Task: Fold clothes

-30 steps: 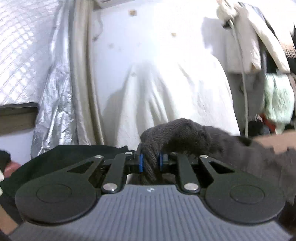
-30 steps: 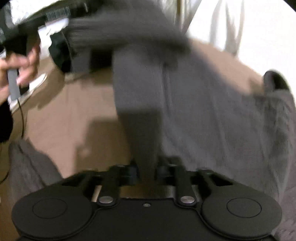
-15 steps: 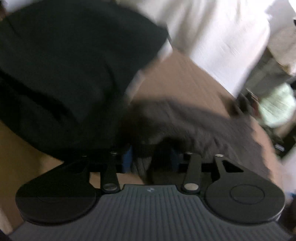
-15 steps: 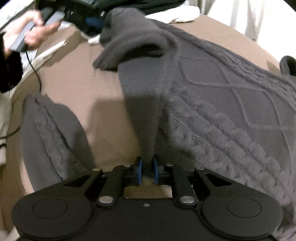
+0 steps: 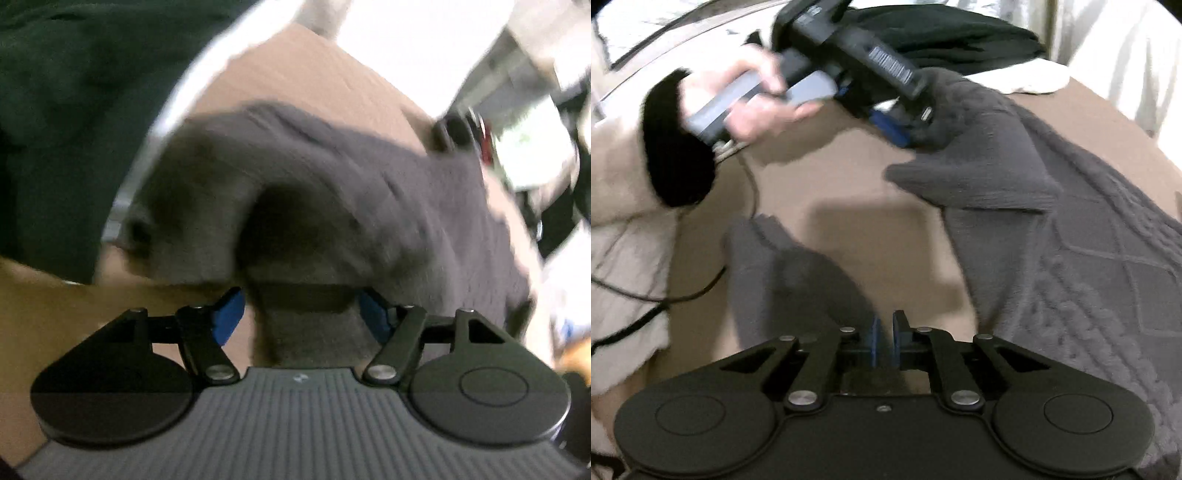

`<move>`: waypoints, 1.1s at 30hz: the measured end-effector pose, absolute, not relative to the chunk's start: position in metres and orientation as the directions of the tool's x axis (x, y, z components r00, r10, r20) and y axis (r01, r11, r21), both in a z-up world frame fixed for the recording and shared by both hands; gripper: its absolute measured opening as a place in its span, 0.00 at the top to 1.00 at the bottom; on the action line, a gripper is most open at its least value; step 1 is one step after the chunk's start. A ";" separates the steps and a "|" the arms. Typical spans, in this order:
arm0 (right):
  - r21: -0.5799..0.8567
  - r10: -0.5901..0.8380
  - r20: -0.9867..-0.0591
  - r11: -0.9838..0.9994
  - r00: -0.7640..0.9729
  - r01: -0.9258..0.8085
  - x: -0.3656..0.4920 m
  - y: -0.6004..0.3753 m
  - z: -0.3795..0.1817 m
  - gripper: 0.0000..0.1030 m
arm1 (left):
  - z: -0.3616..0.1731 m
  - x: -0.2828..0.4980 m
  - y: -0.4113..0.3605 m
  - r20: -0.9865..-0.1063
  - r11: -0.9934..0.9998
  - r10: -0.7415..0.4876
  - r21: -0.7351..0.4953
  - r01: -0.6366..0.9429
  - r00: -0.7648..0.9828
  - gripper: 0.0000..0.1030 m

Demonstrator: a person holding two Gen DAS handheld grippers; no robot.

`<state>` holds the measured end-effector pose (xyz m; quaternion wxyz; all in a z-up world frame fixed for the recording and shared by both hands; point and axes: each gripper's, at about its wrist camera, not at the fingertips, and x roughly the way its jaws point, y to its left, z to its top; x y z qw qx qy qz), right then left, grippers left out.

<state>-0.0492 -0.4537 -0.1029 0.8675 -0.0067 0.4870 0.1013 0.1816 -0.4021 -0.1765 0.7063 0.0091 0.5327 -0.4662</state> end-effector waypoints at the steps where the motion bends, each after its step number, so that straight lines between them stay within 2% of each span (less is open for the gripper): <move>1: 0.091 0.159 -0.842 0.984 0.515 -0.154 -0.049 -0.457 -0.102 0.80 | -0.182 0.177 -0.409 -0.772 0.563 -0.635 -0.482 0.671 -0.021 0.33; 2: 0.087 0.133 -0.836 0.990 0.532 -0.111 -0.048 -0.463 -0.100 0.70 | -0.188 0.175 -0.413 -0.781 0.576 -0.624 -0.479 0.663 -0.023 0.32; 4: 0.085 0.083 -0.819 0.996 0.568 -0.024 -0.050 -0.476 -0.097 0.60 | -0.196 0.174 -0.416 -0.788 0.592 -0.615 -0.470 0.655 -0.010 0.28; 7: 0.117 0.044 -0.801 0.990 0.597 0.084 -0.053 -0.495 -0.097 0.57 | -0.194 0.174 -0.415 -0.784 0.589 -0.621 -0.460 0.664 0.007 0.32; 8: 0.129 0.034 -0.799 0.985 0.600 0.115 -0.052 -0.500 -0.098 0.57 | -0.192 0.174 -0.414 -0.784 0.587 -0.621 -0.451 0.672 0.017 0.52; 9: 0.146 0.033 -0.798 0.979 0.602 0.140 -0.051 -0.506 -0.102 0.57 | -0.188 0.172 -0.412 -0.786 0.590 -0.618 -0.433 0.681 0.036 0.77; 12: 0.189 0.033 -0.793 0.962 0.608 0.195 -0.045 -0.519 -0.110 0.57 | -0.171 0.175 -0.408 -0.764 0.591 -0.639 -0.412 0.693 0.091 0.93; 15: 0.215 0.029 -0.782 0.950 0.622 0.225 -0.039 -0.526 -0.115 0.57 | -0.132 0.169 -0.394 -0.718 0.590 -0.669 -0.355 0.725 0.193 0.94; 17: 0.238 0.034 -0.767 0.943 0.641 0.234 -0.035 -0.530 -0.115 0.56 | -0.095 0.158 -0.375 -0.650 0.596 -0.695 -0.284 0.751 0.306 0.94; 19: 0.291 0.087 -0.751 0.934 0.655 0.209 -0.039 -0.531 -0.115 0.55 | -0.061 0.147 -0.345 -0.564 0.590 -0.744 -0.304 0.748 0.358 0.94; 21: 0.342 0.139 -0.732 0.921 0.667 0.184 -0.044 -0.533 -0.114 0.51 | -0.040 0.137 -0.312 -0.508 0.609 -0.755 -0.313 0.729 0.414 0.94; 22: 0.368 0.165 -0.722 0.914 0.672 0.171 -0.046 -0.534 -0.114 0.43 | -0.036 0.131 -0.298 -0.508 0.653 -0.720 -0.263 0.711 0.473 0.94; 23: 0.393 0.190 -0.711 0.906 0.677 0.157 -0.049 -0.535 -0.114 0.42 | -0.037 0.124 -0.287 -0.521 0.696 -0.675 -0.211 0.687 0.523 0.94; 25: 0.460 0.247 -0.687 0.876 0.684 0.146 -0.059 -0.537 -0.117 0.42 | -0.062 0.113 -0.274 -0.601 0.767 -0.565 -0.130 0.629 0.565 0.94; 27: 0.488 0.250 -0.688 0.855 0.681 0.179 -0.074 -0.540 -0.120 0.42 | -0.107 0.119 -0.260 -0.730 0.791 -0.521 -0.218 0.571 0.443 0.94; 29: 0.494 0.238 -0.700 0.842 0.673 0.216 -0.089 -0.543 -0.123 0.42 | -0.151 0.127 -0.252 -0.845 0.825 -0.422 -0.208 0.526 0.328 0.95; 31: 0.446 0.187 -0.723 0.861 0.665 0.243 -0.100 -0.543 -0.121 0.42 | -0.147 0.134 -0.244 -0.836 0.829 -0.437 -0.232 0.508 0.331 0.95; 33: 0.374 0.112 -0.752 0.884 0.650 0.280 -0.109 -0.545 -0.115 0.42 | -0.121 0.134 -0.251 -0.778 0.840 -0.445 -0.191 0.508 0.443 0.93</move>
